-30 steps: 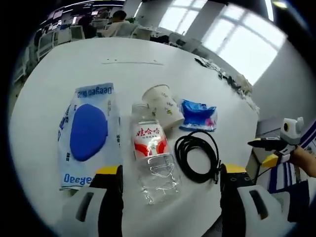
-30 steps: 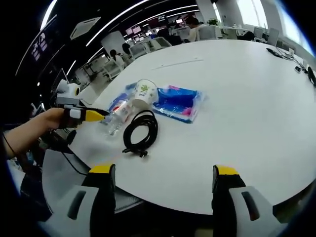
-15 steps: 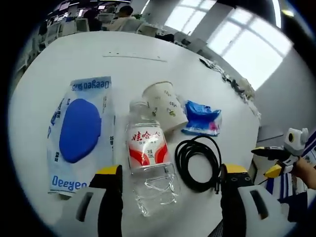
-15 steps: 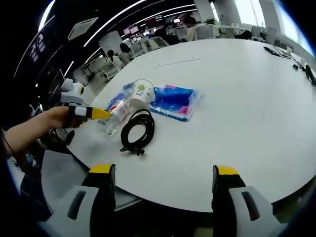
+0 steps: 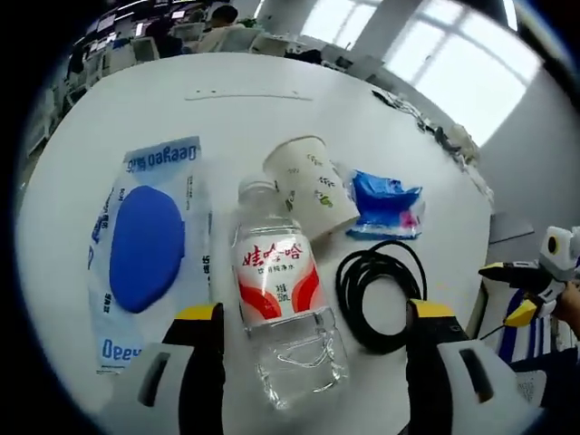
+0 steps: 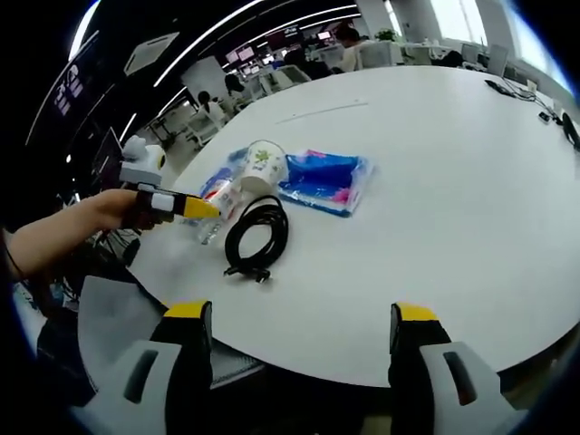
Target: Arrange the tabletop items into an orderly group along one side of the table until the central work area is clear of visible clutter.
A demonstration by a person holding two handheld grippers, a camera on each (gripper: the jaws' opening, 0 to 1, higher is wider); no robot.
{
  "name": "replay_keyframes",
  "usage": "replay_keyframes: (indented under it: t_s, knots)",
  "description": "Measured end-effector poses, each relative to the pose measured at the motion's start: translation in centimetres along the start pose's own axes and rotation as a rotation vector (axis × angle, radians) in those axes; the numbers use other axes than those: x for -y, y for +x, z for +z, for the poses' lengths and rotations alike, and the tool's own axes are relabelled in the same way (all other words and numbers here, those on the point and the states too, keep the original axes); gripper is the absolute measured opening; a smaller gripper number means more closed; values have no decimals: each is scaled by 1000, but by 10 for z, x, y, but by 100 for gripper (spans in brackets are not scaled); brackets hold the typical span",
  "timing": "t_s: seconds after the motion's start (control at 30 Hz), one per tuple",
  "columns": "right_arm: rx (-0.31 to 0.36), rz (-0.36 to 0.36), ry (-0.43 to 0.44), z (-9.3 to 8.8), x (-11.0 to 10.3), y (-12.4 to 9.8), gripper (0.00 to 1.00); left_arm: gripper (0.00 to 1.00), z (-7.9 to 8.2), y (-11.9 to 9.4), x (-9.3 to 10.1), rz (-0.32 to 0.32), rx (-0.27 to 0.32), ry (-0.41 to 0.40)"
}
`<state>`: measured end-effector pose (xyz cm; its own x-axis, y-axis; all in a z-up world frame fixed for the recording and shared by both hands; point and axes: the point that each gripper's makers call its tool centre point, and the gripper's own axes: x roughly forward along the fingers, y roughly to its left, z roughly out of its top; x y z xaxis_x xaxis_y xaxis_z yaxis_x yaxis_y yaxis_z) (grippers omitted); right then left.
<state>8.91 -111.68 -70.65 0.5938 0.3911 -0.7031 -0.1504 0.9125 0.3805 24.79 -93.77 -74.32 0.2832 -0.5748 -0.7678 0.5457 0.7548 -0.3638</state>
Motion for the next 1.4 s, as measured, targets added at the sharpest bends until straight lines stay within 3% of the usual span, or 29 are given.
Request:
replay_keyframes:
  t_s: [0.2, 0.3, 0.37, 0.5, 0.6, 0.63, 0.67, 0.77, 0.87, 1.03, 1.2, 1.4]
  knots:
    - [4, 13, -11, 4, -4, 2, 78, 71, 1, 7, -6, 61, -14, -12]
    - [1, 14, -16, 4, -5, 2, 78, 69, 0, 9, 0, 64, -15, -12]
    - [3, 16, -17, 4, -6, 2, 77, 64, 3, 11, -7, 105, 5, 11]
    - [-1, 24, -24, 3, -9, 2, 77, 57, 0, 9, -9, 126, -5, -27]
    - [-1, 28, -27, 5, -10, 3, 77, 46, -5, 8, -24, 198, -48, 97]
    - [-1, 29, -29, 5, -11, 3, 77, 45, -4, 10, -23, 190, -48, 119]
    - [-1, 31, -33, 6, -11, 3, 77, 45, -3, 11, -20, 185, -50, 78]
    - [0, 37, -42, 9, -14, 5, 77, 41, -3, 10, -23, 209, -60, 54]
    - [6, 41, -51, 13, -17, 5, 77, 38, -3, 10, -22, 202, -52, 66]
    - [24, 54, -60, 20, -21, 5, 76, 36, -5, 7, -19, 203, 9, 87]
    - [108, 124, 112, 41, -35, 11, 72, 35, -6, 0, -16, 204, 85, 91]
    - [144, 240, 95, 73, -74, 29, 72, 34, 4, -16, -5, 196, 188, 96]
